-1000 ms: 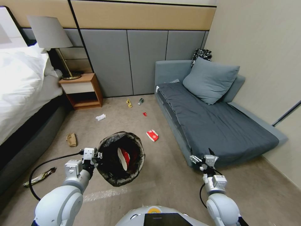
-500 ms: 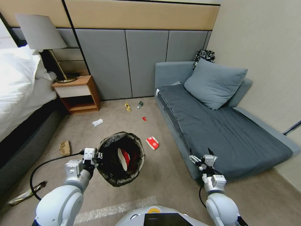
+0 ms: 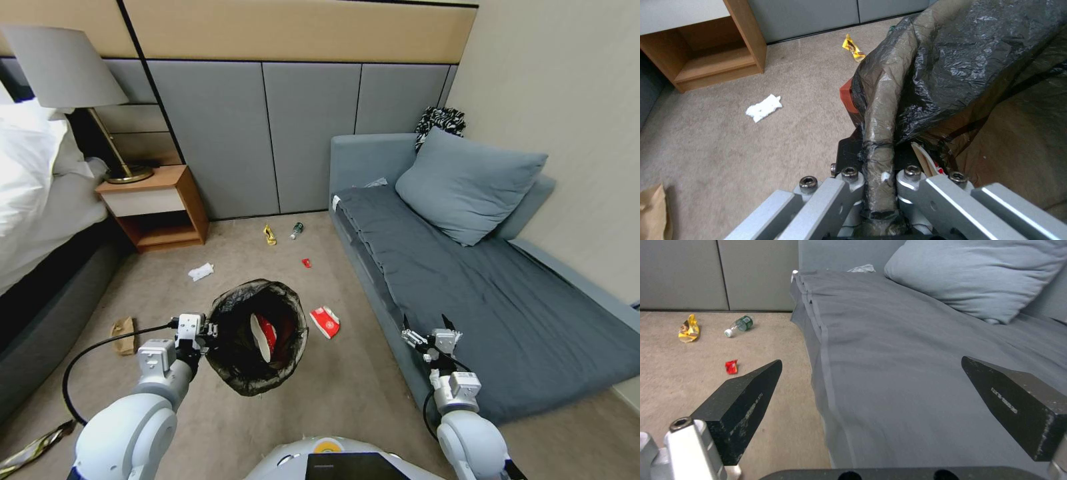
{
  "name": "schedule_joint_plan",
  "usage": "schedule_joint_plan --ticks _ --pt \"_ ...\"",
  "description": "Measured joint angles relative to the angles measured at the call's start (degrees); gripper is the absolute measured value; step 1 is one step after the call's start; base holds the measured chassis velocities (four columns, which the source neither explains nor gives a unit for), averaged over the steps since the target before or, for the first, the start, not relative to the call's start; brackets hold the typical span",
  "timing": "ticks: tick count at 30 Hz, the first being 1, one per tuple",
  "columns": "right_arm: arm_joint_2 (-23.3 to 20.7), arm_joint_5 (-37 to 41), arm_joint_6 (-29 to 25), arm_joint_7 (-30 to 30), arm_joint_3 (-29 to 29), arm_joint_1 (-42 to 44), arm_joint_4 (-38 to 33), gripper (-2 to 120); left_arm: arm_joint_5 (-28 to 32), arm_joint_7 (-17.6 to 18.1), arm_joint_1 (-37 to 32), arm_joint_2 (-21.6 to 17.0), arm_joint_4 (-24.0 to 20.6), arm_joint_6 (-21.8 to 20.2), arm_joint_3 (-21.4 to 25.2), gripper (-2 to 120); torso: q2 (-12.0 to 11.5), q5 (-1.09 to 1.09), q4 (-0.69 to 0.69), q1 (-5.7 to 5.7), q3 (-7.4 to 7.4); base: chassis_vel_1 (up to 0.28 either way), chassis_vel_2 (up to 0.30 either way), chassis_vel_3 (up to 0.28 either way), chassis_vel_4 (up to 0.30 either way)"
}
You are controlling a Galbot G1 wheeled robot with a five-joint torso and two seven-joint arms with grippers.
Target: Pick up the trash bin, then pick up the garbage from the floor and place it into the trash bin.
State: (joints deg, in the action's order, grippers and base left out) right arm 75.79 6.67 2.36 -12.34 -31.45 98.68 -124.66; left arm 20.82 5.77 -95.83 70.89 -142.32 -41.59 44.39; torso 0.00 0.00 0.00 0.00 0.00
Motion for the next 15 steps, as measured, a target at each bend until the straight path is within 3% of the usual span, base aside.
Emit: schedule_joint_plan --ticks 9,15 --pt "0.0 0.1 -0.2 -0.1 0.0 -0.2 0.1 100 0.0 0.0 0.0 0.0 0.0 0.0 0.0 1 0.0 0.00 0.00 0.01 0.01 -0.115 0.115 0.129 -0.108" --pt "-0.8 0.6 0.9 0.7 -0.1 -1.2 0.1 100 0.2 0.3 -0.1 0.0 -0.1 0.0 0.2 1 0.0 0.00 -0.01 0.00 0.00 -0.008 0.011 0.006 -0.007"
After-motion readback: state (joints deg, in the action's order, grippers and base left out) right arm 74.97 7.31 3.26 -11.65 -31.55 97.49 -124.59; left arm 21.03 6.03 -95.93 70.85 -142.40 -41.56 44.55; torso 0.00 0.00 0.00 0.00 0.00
